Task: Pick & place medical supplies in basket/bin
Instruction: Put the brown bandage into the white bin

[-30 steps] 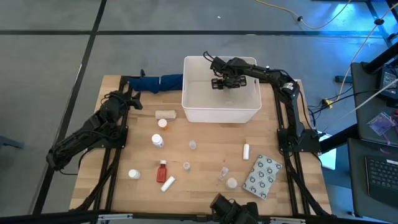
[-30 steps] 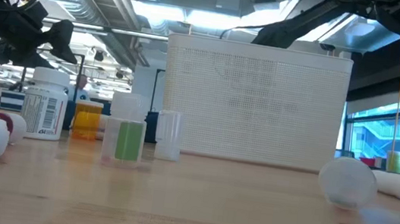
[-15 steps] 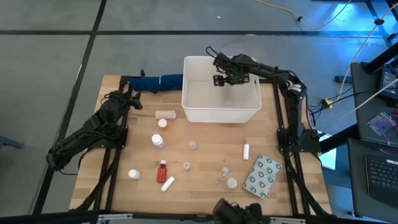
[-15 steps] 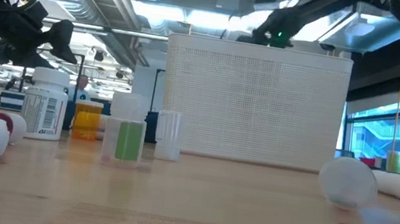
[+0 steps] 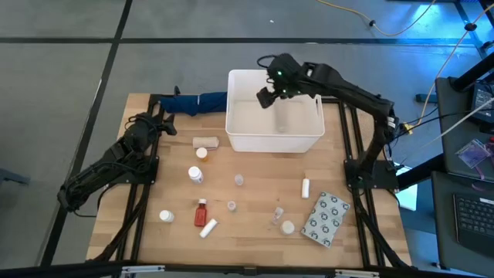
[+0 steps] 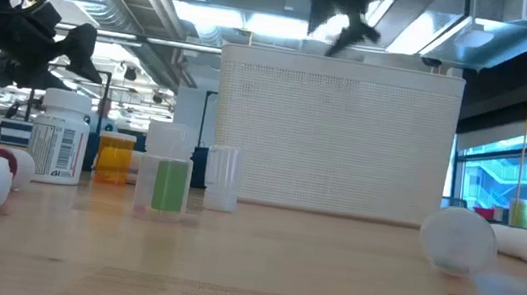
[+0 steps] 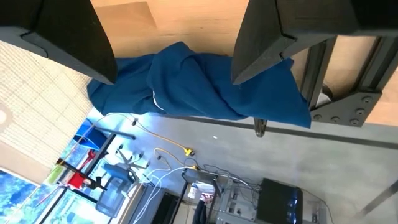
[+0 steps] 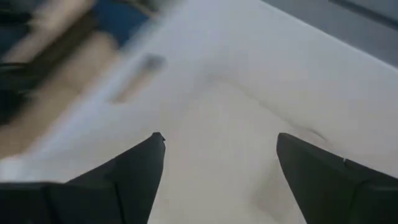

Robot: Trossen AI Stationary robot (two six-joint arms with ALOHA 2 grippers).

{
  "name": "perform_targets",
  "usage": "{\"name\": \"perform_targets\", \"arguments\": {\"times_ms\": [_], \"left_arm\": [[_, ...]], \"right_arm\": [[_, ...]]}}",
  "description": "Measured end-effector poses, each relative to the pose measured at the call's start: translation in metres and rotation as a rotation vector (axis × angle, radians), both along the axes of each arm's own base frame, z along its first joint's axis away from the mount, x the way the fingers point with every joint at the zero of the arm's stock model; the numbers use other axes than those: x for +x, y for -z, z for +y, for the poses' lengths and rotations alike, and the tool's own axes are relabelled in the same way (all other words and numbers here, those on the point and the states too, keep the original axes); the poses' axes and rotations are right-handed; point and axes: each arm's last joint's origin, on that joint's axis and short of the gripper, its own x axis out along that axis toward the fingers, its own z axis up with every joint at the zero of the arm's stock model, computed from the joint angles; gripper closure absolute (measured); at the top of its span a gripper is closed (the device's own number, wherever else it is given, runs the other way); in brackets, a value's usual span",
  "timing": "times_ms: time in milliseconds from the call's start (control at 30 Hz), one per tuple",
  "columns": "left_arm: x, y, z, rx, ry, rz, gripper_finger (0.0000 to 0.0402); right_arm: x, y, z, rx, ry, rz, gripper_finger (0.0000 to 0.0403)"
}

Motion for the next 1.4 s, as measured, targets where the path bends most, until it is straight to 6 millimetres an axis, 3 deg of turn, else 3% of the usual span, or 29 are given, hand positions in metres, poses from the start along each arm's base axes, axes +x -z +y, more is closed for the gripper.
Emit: {"name": "perform_targets", "arguments": {"times_ms": [133, 267, 400, 500, 633, 767, 967, 1167, 1233, 1400], "left_arm": [[0.000, 0.000, 0.000, 0.002, -0.010, 0.001, 0.0094], [0.000, 0.000, 0.000, 0.002, -0.011, 0.000, 0.0094], [0.000, 0.000, 0.000, 0.003, -0.016, 0.000, 0.0094], [-0.001, 0.000, 0.000, 0.007, -0.036, 0.001, 0.0094], [-0.001, 0.000, 0.000, 0.005, -0.041, -0.006, 0.0094], [-0.001, 0.000, 0.000, -0.011, -0.038, -0.046, 0.0094], [0.003, -0.002, -0.001, -0.043, 0.049, -0.132, 0.0094], [0.016, -0.032, -0.001, 0.162, 0.414, -0.284, 0.0098], [0.018, -0.042, -0.001, 0.183, 0.458, -0.251, 0.0099], [0.026, -0.067, 0.003, 0.021, 0.521, -0.027, 0.0105]], "right_arm": [[0.003, -0.032, 0.049, -0.053, -0.181, -0.085, 0.0096], [0.002, -0.051, 0.095, -0.062, -0.317, -0.139, 0.0096], [0.003, -0.050, 0.136, -0.089, -0.457, -0.105, 0.0096], [0.001, -0.043, 0.156, -0.102, -0.469, -0.049, 0.0096], [-0.010, -0.031, 0.170, -0.091, -0.443, 0.013, 0.0096], [-0.038, -0.022, 0.181, -0.078, -0.395, 0.019, 0.0096], [-0.082, -0.012, 0.194, -0.127, -0.402, -0.205, 0.0096], [-0.099, -0.002, 0.198, -0.169, -0.455, -0.392, 0.0096], [-0.102, 0.002, 0.196, -0.175, -0.447, -0.395, 0.0096], [-0.103, 0.011, 0.191, -0.164, -0.424, -0.382, 0.0096]]}}
